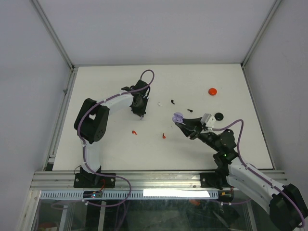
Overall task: Insert the wireless bluetooth earbuds into the charging case
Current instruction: Pick up the earbud from the center of the board.
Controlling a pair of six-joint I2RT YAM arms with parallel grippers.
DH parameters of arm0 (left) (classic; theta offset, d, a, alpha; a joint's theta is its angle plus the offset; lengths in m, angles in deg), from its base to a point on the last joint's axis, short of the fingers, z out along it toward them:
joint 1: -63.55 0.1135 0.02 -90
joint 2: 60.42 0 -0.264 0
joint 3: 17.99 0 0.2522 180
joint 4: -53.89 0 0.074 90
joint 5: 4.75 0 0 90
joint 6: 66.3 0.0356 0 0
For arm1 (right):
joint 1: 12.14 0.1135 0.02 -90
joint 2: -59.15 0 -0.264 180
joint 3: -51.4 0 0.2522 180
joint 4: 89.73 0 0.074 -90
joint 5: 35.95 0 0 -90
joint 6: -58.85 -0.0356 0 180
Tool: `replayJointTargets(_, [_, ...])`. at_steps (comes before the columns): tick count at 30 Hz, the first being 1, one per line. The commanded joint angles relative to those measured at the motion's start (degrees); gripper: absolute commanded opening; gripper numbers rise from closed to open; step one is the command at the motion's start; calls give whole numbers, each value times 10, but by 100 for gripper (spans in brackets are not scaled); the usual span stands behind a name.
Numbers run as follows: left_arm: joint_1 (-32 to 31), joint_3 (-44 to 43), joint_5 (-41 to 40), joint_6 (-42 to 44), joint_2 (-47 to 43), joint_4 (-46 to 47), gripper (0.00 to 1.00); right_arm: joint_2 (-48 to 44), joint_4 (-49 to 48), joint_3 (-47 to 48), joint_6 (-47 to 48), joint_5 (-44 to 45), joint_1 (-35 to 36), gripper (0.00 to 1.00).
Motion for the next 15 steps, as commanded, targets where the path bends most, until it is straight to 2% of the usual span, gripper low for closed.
replayJointTargets(1, [-5,-20,12,4,-45,-1,8,10,9,38,19,-31,2,0])
replayJointTargets(8, [-5,4,54,-1,-139,77,3,22,38,78,33,-35,2,0])
replayJointTargets(15, [-5,101,124,-1,-266,235,0,33,19,87,33,-24,2,0])
